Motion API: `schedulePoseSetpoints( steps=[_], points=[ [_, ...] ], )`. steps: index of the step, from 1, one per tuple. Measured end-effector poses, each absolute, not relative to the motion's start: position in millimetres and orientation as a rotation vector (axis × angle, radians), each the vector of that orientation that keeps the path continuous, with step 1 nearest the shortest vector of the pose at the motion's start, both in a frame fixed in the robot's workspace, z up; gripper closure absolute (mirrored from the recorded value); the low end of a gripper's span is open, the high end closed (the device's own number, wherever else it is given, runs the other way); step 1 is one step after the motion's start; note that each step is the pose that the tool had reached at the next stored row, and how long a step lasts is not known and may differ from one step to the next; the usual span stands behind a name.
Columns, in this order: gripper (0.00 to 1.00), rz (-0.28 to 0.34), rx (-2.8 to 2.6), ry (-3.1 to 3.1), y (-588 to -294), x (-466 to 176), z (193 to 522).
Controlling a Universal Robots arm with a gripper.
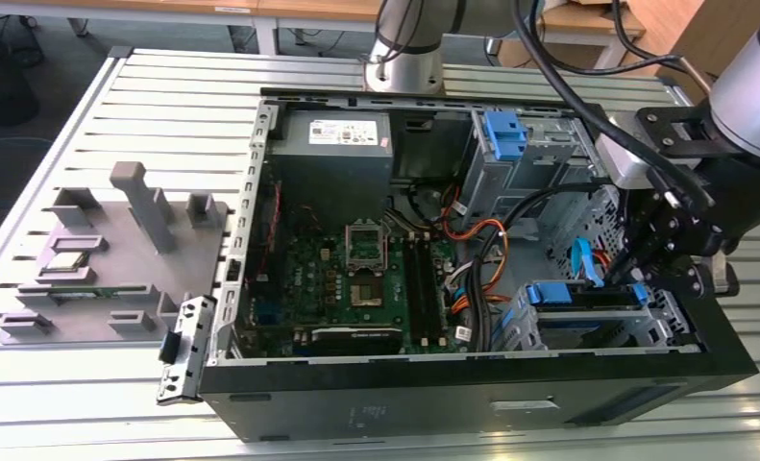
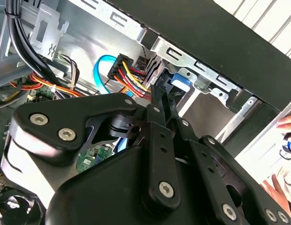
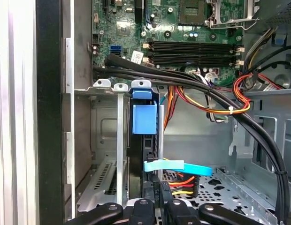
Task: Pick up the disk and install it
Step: 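Insert the second disk wire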
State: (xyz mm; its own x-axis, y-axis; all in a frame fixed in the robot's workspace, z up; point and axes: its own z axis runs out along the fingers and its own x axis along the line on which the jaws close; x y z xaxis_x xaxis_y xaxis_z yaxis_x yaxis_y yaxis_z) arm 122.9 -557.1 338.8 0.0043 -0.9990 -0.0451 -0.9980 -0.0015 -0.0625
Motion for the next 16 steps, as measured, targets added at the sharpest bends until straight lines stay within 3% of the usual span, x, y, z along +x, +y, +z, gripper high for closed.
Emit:
schedulePoseSetpoints(
  steps=[16],
  points=[
    [0.83,-0.009,-2.163,2.158,-560.5,120.1,336.9]
  ],
)
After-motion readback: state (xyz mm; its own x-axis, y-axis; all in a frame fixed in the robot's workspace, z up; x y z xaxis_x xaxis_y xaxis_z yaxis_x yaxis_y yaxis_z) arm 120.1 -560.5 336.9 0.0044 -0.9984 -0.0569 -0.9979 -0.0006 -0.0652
